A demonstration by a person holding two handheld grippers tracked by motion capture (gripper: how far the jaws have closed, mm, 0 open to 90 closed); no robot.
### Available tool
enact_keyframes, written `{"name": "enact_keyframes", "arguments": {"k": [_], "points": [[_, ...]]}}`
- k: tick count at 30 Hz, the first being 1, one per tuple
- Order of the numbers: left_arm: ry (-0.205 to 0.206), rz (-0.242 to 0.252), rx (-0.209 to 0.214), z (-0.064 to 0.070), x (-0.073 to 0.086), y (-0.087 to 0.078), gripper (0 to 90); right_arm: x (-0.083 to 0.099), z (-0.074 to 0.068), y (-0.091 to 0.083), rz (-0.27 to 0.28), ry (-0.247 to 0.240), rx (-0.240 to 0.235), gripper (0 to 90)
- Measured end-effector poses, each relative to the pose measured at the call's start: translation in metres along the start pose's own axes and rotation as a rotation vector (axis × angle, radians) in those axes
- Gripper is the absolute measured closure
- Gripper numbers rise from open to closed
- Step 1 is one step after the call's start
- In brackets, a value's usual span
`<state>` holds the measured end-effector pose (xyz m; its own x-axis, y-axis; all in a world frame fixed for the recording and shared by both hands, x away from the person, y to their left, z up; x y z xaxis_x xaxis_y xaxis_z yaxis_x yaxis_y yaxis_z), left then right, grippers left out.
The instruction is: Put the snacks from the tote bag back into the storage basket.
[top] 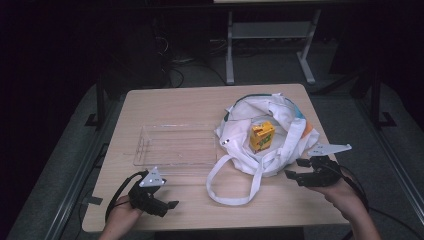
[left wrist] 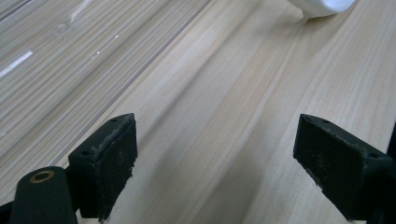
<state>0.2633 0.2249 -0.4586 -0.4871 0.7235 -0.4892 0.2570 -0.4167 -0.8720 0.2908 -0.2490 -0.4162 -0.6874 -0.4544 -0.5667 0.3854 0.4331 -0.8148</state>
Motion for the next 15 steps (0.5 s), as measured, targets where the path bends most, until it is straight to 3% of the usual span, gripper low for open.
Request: {"name": "enact_keyframes", "arguments": {"k": [9, 15], "points": [[0.003, 0.0, -0.002, 0.001, -0.001, -0.001, 13.4, -0.014, -0.001, 0.006, -0.013, -0.011, 0.003, 43.7], [0.007, -0.005, 0.001, 0.002, -0.001, 0.0, 13.4, -0.021, -0.002, 0.009, -0.018, -0.024, -0.005, 56.1]]}}
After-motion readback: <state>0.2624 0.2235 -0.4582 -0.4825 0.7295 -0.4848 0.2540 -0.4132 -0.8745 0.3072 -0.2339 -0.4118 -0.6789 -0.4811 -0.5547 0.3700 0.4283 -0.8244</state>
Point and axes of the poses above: each handheld gripper's, and its own axes: y roughly forward along the jaws, x roughly out of its underside, z roughly to its right, the point moved 2 cm from there along y, roughly forward along the jaws, and after that the axes turned 11 degrees about -z, right-handed, at the moved point
